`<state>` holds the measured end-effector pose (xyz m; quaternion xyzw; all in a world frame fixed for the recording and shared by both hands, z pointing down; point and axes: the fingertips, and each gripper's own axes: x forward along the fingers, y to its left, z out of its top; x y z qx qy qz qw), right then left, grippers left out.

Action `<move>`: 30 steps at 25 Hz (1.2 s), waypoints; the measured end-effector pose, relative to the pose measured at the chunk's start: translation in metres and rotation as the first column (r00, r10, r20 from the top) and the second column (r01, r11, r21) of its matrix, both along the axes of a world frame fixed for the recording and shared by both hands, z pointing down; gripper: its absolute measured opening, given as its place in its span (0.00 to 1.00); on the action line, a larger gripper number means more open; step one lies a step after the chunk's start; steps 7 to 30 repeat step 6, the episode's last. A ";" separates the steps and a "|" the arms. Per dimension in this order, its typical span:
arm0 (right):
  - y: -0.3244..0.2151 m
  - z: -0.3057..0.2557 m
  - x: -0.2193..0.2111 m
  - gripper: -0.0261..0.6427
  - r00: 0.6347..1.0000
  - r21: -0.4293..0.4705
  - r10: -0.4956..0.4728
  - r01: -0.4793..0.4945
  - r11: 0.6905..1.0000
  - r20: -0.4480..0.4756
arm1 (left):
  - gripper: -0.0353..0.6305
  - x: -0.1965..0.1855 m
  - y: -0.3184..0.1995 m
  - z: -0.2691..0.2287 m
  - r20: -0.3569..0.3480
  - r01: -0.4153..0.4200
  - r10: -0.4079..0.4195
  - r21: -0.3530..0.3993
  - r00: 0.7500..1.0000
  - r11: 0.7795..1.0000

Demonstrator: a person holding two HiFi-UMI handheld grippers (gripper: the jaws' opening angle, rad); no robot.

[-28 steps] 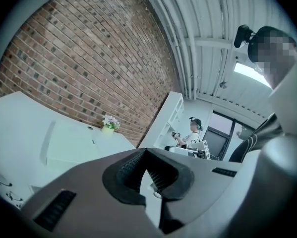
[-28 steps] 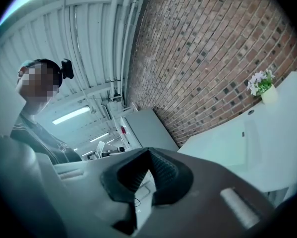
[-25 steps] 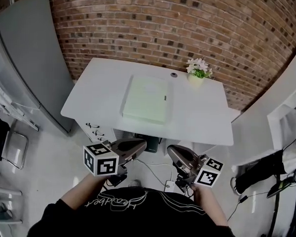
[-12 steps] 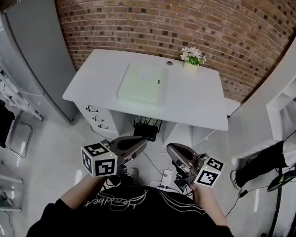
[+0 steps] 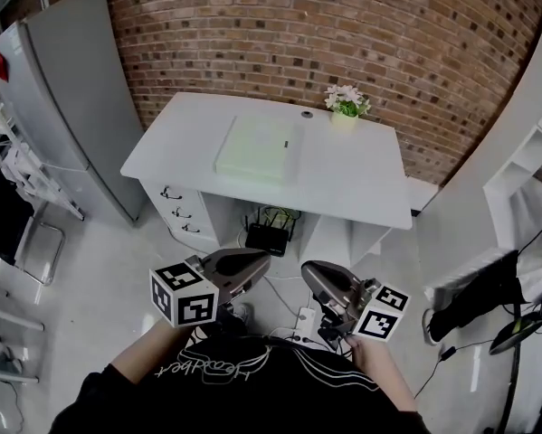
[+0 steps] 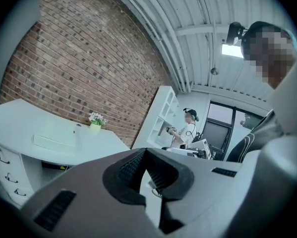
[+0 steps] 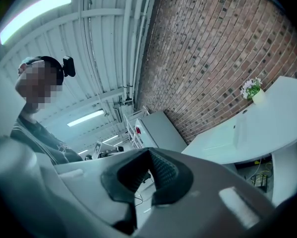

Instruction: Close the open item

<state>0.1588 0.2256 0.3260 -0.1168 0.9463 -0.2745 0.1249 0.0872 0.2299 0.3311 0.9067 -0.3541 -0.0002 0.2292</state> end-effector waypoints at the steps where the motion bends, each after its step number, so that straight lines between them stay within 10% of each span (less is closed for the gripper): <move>1: 0.004 0.000 0.002 0.04 1.000 0.003 0.000 0.000 1.000 0.001 | 0.06 0.002 0.003 0.000 0.008 -0.002 0.002 0.005 1.000 1.000; 30: 0.019 -0.007 0.016 0.04 1.000 0.001 0.004 -0.004 1.000 -0.012 | 0.06 0.019 0.016 -0.010 0.037 -0.012 0.012 0.016 0.999 1.000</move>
